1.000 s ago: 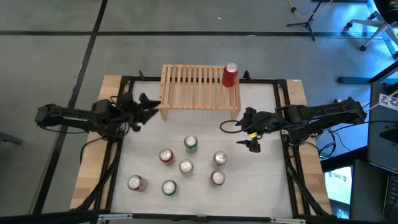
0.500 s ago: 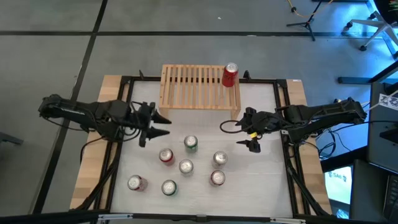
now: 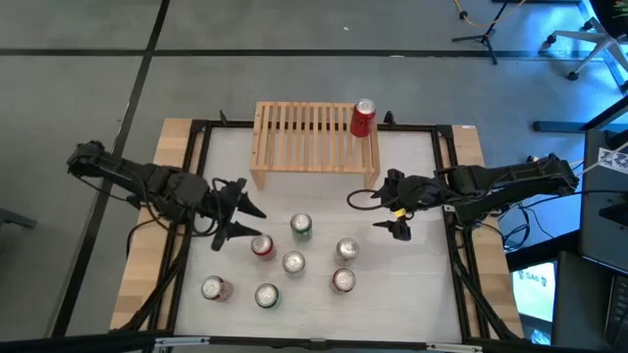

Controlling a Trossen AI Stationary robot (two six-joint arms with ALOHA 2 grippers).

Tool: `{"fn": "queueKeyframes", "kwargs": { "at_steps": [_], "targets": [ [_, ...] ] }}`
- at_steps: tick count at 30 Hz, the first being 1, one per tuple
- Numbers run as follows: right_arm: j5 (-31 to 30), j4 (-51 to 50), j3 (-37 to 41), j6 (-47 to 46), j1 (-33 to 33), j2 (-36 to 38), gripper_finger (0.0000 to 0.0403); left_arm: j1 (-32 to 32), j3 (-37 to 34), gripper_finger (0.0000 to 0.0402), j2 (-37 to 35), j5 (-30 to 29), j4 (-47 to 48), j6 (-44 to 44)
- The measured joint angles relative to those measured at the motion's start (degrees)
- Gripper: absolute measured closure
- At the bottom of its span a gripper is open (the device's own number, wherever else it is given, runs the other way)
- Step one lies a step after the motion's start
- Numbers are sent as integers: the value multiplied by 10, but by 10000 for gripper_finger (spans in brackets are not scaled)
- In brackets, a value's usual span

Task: Place canned beverage on shelf
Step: Put the red black soda can on the shelf

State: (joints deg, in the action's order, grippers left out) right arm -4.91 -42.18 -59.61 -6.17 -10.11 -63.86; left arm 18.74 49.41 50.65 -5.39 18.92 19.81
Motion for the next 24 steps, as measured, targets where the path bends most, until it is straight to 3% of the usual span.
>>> {"fn": "queueKeyframes", "kwargs": {
  "at_steps": [10,24],
  "targets": [
    [0,20,0,0,0,0,33,16,0,182,20,-46,-26,7],
    [0,18,0,0,0,0,33,16,0,184,20,-50,-27,10]
  ]
}}
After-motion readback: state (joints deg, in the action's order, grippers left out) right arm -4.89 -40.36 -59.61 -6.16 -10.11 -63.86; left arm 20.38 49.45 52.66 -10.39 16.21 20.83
